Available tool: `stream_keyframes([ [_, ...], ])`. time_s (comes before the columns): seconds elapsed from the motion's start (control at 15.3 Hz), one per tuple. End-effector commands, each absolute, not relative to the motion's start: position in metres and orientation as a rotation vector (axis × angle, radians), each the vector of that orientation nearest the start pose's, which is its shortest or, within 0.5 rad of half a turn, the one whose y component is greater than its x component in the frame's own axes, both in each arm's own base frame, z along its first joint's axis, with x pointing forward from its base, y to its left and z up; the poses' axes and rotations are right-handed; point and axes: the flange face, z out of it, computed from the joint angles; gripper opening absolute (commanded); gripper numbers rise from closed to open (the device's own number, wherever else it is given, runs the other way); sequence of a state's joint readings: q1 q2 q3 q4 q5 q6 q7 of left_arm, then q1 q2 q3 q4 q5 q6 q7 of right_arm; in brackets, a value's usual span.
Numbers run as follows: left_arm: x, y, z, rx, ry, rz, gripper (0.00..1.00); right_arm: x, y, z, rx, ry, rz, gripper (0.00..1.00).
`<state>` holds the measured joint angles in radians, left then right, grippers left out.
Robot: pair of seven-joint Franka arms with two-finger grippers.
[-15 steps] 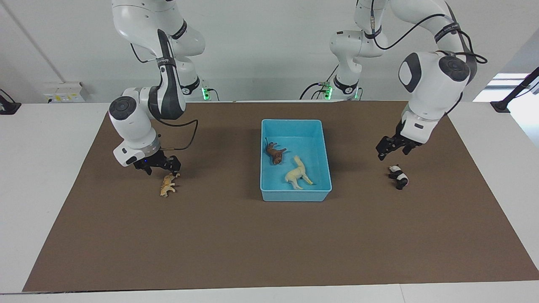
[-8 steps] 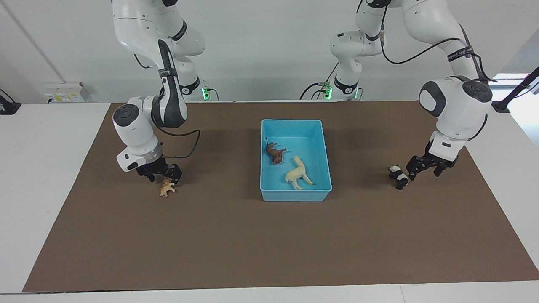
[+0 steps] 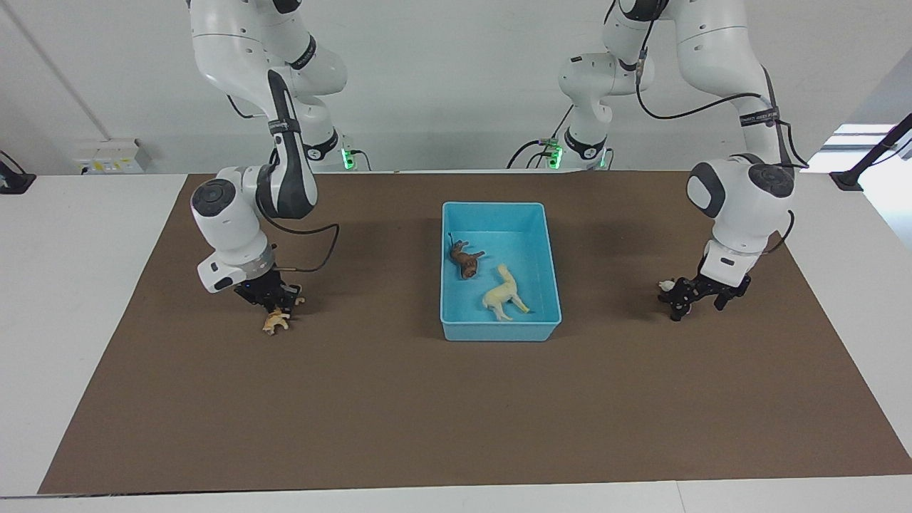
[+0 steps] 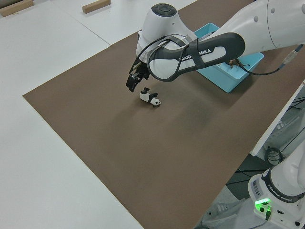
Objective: Put all toys into storage box
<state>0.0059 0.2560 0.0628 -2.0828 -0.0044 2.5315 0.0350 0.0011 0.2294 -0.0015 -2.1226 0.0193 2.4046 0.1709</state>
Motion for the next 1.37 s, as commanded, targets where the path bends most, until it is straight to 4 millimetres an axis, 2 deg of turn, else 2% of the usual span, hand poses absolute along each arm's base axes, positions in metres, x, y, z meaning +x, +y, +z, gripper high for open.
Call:
stream_keyframes([
  [0.0, 0.586, 0.043, 0.303, -3.088, -0.030, -0.324, 1.00, 0.602, 0.026, 0.372, -3.092, 0.332, -0.013, 0.00],
  [0.2, 0.579, 0.044, 0.293, -3.092, -0.034, -0.291, 1.00, 0.621, 0.075, 0.438, -3.077, 0.399, -0.037, 0.00],
  [0.26, 0.578, 0.044, 0.292, -3.093, -0.039, -0.286, 1.00, 0.624, 0.103, 0.455, -3.074, 0.400, -0.048, 0.00],
  [0.33, 0.578, 0.043, 0.292, -3.094, -0.042, -0.281, 0.89, 0.627, 0.134, 0.465, -3.072, 0.418, -0.046, 0.00],
  [0.46, 0.577, 0.044, 0.292, -3.096, -0.063, -0.275, 0.12, 0.620, 0.211, 0.486, -3.050, 0.492, -0.087, 0.00],
  [0.52, 0.577, 0.044, 0.292, -3.096, -0.061, -0.272, 0.00, 0.609, 0.253, 0.490, -3.041, 0.493, -0.099, 0.00],
  [0.65, 0.578, 0.042, 0.292, -3.097, -0.068, -0.268, 0.00, 0.586, 0.316, 0.493, -3.026, 0.488, -0.117, 0.00],
  [0.79, 0.580, 0.043, 0.300, -3.101, -0.085, -0.245, 0.00, 0.565, 0.358, 0.495, -3.003, 0.517, -0.139, 0.00],
  [0.92, 0.591, 0.041, 0.331, -3.107, -0.086, -0.190, 0.00, 0.544, 0.396, 0.496, -2.965, 0.508, -0.166, 0.00],
  [1.05, 0.604, 0.035, 0.369, -3.115, -0.111, -0.110, 0.00, 0.542, 0.417, 0.483, -2.939, 0.502, -0.190, 0.00],
  [1.18, 0.611, 0.023, 0.393, -3.122, -0.130, -0.070, 0.00, 0.549, 0.421, 0.466, -2.934, 0.496, -0.213, 0.01],
  [1.31, 0.610, 0.010, 0.402, -3.125, -0.146, -0.063, 0.00, 0.554, 0.417, 0.459, -2.940, 0.503, -0.222, 0.23],
])
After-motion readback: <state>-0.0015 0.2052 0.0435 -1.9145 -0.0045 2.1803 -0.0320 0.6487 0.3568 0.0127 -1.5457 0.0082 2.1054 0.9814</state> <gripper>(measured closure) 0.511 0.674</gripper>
